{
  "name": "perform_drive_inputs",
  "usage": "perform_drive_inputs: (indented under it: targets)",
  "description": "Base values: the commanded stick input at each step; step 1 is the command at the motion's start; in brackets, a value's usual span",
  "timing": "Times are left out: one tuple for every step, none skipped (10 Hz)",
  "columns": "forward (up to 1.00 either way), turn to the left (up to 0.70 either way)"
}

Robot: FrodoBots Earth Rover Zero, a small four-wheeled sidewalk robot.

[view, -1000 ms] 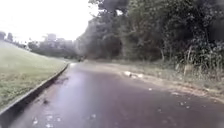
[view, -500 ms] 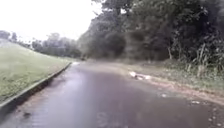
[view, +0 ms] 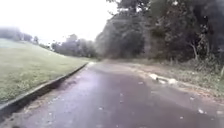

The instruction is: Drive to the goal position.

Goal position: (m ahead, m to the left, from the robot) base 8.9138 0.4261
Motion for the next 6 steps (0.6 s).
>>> perform_drive_inputs:
  targets:
    - [1.0,0.02]
    - [1.0,0.02]
    - [1.0,0.01]
    - [1.0,0.0]
    - [1.0,0.01]
    - [1.0,0.02]
